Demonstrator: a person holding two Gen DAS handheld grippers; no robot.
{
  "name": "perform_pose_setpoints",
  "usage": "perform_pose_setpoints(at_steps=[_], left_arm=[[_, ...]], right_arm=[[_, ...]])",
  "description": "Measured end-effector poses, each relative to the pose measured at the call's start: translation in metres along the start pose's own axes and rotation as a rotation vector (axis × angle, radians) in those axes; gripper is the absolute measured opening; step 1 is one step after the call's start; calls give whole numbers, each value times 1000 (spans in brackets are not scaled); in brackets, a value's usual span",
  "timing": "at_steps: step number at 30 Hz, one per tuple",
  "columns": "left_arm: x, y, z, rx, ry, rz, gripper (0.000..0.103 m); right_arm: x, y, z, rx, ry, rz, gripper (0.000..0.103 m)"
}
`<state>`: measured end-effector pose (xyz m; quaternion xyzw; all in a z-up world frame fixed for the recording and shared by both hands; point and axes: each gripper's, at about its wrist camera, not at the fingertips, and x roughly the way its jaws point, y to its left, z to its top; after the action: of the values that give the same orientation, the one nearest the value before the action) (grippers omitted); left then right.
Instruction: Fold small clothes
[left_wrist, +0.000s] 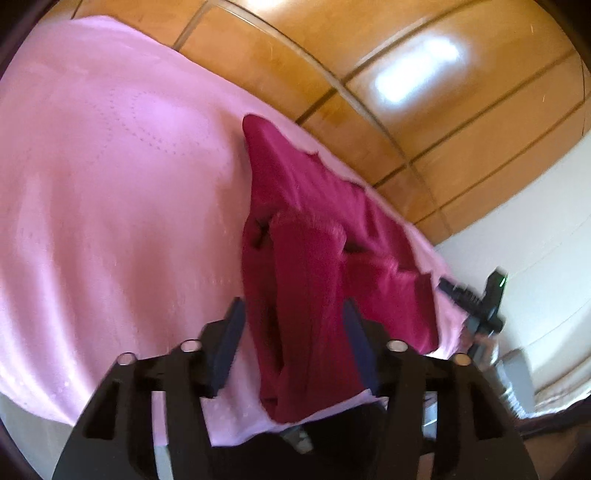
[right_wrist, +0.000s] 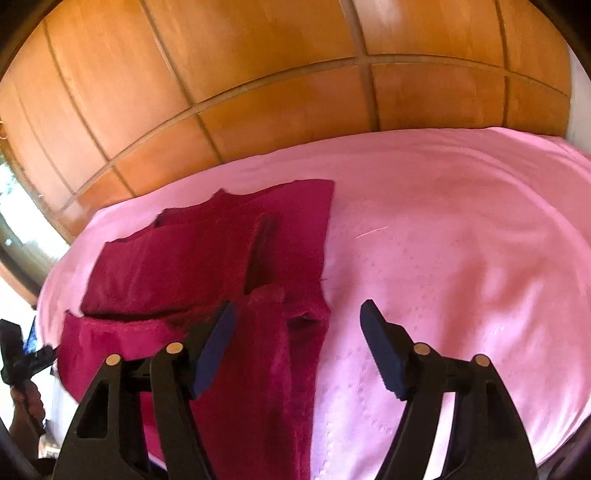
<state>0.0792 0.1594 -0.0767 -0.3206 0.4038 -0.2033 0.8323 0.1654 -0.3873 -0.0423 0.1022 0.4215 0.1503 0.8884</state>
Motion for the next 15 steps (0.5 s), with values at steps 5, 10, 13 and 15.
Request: perform_pose_setpoints(at_steps=[5, 10, 13, 15], left_arm=[[16, -2, 17, 7, 24, -44, 54], [28, 0, 32, 19, 60, -65, 54], [35, -4, 37, 26, 71, -80, 54], [37, -4, 36, 31, 71, -78, 54]], right_arm=[[3, 22, -13, -60, 19, 41, 62], [28, 41, -23, -123, 66, 1, 55], [39, 47, -24, -148, 86, -23, 32], [41, 50, -24, -169, 84, -48, 14]])
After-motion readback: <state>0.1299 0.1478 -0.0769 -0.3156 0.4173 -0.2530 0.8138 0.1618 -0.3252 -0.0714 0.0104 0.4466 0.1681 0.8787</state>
